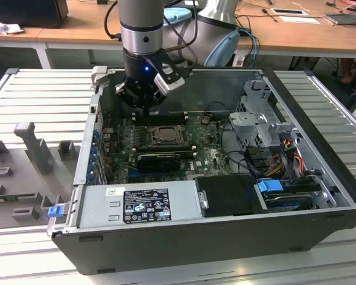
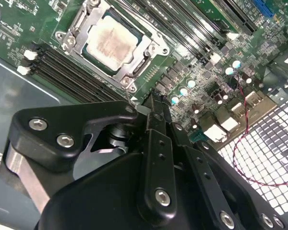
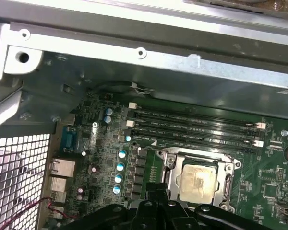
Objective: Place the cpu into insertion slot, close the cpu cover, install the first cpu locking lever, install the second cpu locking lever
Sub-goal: 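Install the first cpu locking lever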
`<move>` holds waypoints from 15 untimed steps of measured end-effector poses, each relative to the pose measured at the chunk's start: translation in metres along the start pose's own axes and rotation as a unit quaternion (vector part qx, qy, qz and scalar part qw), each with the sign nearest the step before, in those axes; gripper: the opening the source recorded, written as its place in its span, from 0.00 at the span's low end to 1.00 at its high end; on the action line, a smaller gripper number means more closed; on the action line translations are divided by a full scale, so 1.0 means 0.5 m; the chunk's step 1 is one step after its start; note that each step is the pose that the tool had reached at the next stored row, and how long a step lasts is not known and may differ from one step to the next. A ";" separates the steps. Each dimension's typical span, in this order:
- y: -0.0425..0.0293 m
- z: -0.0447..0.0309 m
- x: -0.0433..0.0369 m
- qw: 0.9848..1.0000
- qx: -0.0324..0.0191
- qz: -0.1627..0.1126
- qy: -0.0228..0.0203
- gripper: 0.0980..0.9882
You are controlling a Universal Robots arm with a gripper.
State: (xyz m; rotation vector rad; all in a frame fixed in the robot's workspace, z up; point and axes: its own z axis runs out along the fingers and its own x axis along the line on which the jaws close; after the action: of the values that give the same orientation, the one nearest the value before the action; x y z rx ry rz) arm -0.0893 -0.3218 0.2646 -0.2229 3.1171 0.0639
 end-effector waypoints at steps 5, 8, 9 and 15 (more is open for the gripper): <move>0.002 0.001 0.015 1.000 0.000 0.020 -0.001 0.01; 0.005 0.002 0.032 1.000 0.000 0.020 -0.001 0.01; 0.005 0.002 0.035 1.000 0.000 0.020 -0.001 0.01; 0.013 0.010 0.044 1.000 0.000 0.020 -0.001 0.01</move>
State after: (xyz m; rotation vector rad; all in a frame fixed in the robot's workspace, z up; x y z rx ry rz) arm -0.1122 -0.3182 0.2597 -0.1591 3.1200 0.0636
